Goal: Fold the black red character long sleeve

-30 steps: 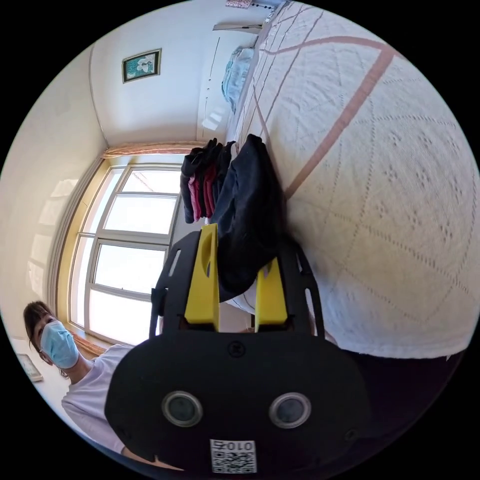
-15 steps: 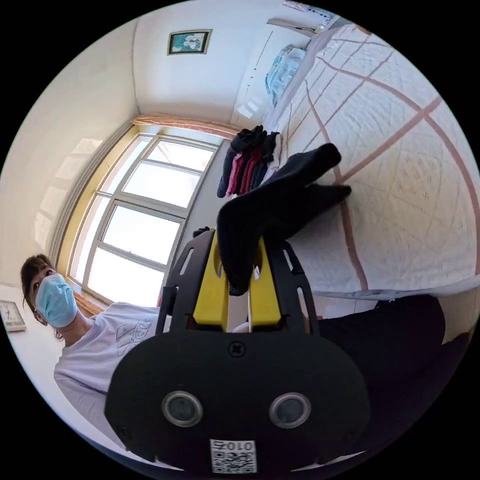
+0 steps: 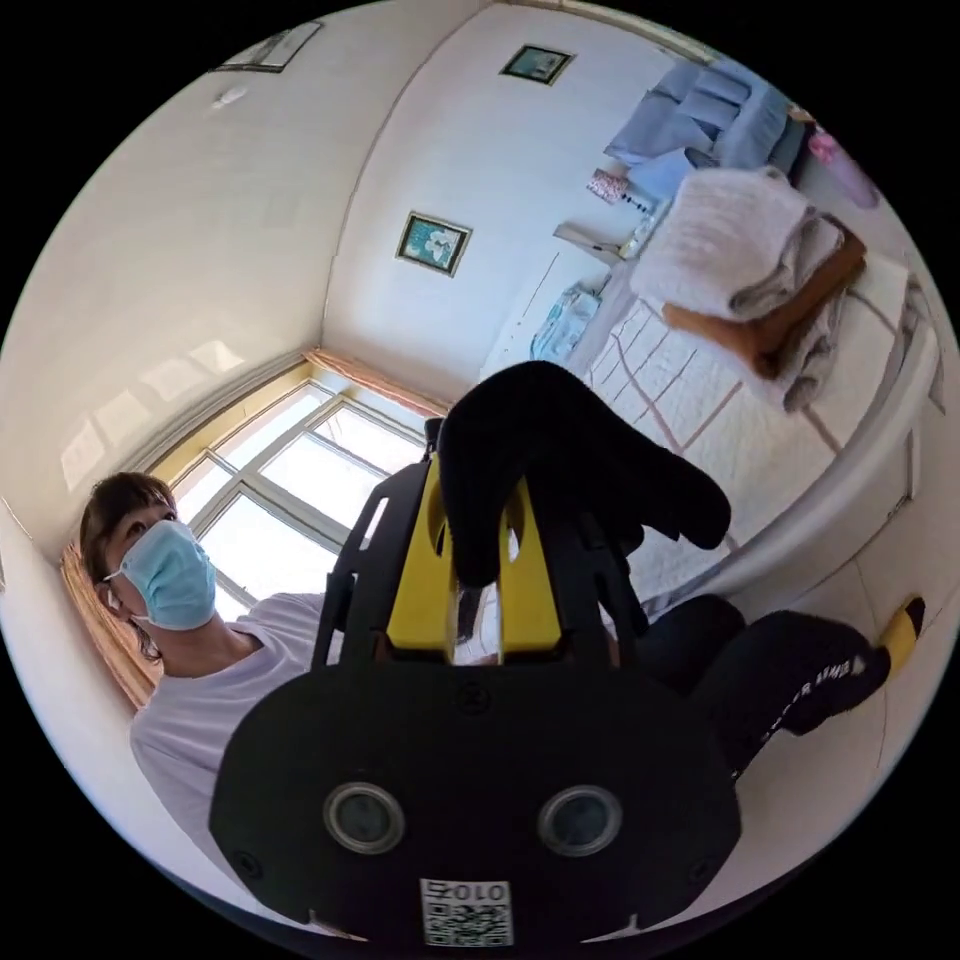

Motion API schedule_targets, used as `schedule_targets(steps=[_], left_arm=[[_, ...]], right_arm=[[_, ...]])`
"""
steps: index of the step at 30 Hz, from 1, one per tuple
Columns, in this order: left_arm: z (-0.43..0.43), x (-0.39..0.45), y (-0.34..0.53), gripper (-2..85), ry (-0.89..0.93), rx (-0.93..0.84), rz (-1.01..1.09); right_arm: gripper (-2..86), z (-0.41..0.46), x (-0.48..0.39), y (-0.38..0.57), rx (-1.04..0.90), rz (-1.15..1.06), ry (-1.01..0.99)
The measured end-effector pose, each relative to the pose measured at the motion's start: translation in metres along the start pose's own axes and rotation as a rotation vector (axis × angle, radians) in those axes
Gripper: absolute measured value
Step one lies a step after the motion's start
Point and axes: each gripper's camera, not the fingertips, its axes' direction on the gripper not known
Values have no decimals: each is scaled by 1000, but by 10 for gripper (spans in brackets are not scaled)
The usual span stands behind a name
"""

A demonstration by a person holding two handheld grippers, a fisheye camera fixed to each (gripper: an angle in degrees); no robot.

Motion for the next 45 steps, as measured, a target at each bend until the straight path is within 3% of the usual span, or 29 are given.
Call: schedule_targets(steps=[7,9,14,17,19,21,22,28,35,38,40,45], left_arm=[[35,13,-274,65,116,-96,361],[48,-12,-351,64,123,-131,348],[86,-124,-428,61,99,-322,208],[112,-237,-421,61,4,-428,-49],[121,-295,-405,61,-83,-430,-206],[128,-337,-385,60,107,-370,-241],[127,-342,-382,60,146,-339,-234],[110,-344,-365,61,259,-263,-136],[123,-340,-357,61,174,-348,-182],[135,-353,-337,59,91,-411,-264],[134,-357,-323,56,105,-363,-289],[95,-339,-279,33,83,-48,-222]], right_arm=[[76,-84,-106,-131,405,-452,277],[76,-87,-80,-150,489,-403,274],[76,-47,75,-149,554,-91,210],[74,-8,190,-123,478,210,177],[74,-1,228,-94,540,281,-3],[73,0,208,-97,498,231,83],[72,-2,187,-101,469,184,155],[71,-5,120,-127,414,88,158],[70,4,131,-102,457,157,175],[71,15,148,-102,438,185,276],[73,18,157,-107,452,182,215],[74,22,117,-122,358,32,280]])
